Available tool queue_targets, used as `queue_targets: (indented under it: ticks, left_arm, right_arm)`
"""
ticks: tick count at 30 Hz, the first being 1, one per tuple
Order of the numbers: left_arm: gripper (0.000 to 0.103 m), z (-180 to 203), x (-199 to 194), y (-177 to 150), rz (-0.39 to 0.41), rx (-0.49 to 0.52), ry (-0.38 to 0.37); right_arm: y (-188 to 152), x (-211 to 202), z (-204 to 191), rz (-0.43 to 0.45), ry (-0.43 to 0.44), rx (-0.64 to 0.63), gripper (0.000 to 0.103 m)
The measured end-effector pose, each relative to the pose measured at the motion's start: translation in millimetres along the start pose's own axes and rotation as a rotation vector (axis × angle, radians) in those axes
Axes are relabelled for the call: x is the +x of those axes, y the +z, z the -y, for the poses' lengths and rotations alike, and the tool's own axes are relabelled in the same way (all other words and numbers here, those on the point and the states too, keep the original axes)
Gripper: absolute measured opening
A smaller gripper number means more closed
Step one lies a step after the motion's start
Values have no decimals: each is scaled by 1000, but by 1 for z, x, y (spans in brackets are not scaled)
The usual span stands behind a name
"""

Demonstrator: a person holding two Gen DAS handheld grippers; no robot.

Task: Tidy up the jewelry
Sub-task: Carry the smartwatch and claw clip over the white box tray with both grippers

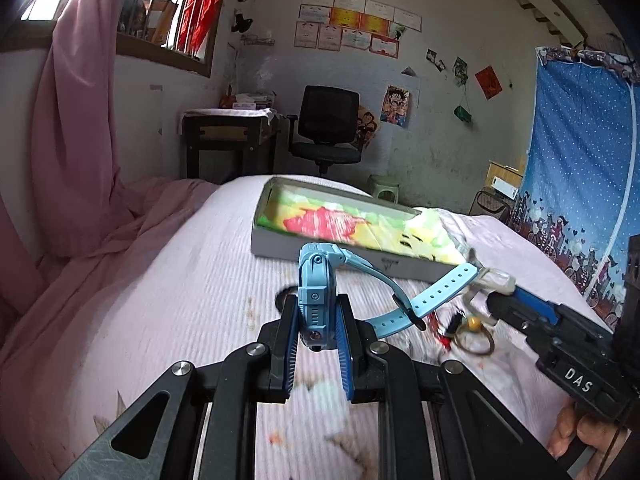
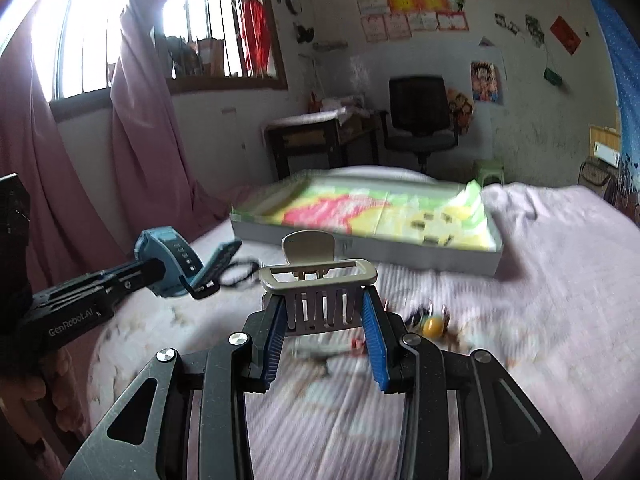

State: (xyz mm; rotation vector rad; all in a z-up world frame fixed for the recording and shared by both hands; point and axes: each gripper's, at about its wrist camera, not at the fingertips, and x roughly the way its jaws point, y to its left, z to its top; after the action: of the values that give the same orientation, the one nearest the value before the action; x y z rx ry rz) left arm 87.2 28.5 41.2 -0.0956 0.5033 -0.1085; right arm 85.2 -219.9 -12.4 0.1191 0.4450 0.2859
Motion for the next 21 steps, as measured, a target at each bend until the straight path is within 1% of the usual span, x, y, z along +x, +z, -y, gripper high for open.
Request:
queue_targets:
  ticks: [3, 5, 9, 12, 15, 21]
  left_arm:
    - [17, -2, 10, 20, 15, 9, 16]
    - [17, -4, 19, 32, 17, -1, 12]
    - [17, -8, 43, 55, 24, 7, 19]
    - [17, -11, 65, 68, 10, 8, 18]
    - [17, -12, 83, 78, -1, 14, 20]
    - [17, -12, 133, 93, -75, 30, -1]
  right_arm:
    - [16, 3, 4, 29, -1, -11, 33]
    - [25, 7, 8, 39, -4, -18, 33]
    - [49, 31, 20, 51, -13, -5, 33]
    - [68, 59, 30, 56, -26, 15, 33]
    - [77, 84, 33, 50, -40, 27, 33]
    - [84, 128, 45, 10, -66, 78, 33]
